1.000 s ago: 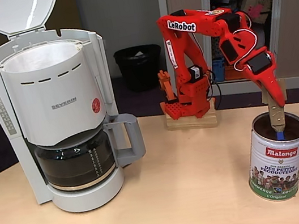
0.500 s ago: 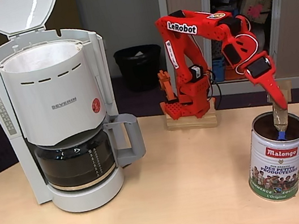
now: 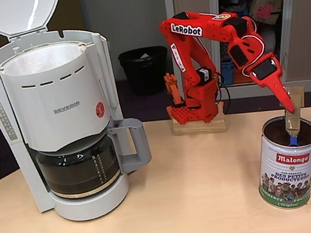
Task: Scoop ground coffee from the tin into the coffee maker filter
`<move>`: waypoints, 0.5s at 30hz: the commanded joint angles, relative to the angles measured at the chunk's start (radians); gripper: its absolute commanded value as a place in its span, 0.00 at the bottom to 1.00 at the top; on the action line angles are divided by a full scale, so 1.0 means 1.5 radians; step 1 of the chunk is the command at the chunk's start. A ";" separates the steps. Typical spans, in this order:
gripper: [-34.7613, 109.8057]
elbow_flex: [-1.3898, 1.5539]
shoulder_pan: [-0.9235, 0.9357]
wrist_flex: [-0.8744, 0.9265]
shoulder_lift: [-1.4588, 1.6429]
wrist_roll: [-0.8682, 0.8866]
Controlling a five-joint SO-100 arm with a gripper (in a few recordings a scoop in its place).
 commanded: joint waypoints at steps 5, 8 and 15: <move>0.42 0.024 -0.011 0.000 0.035 0.017; 0.43 0.043 -0.008 0.001 0.056 0.015; 0.43 0.098 0.039 0.016 0.132 -0.006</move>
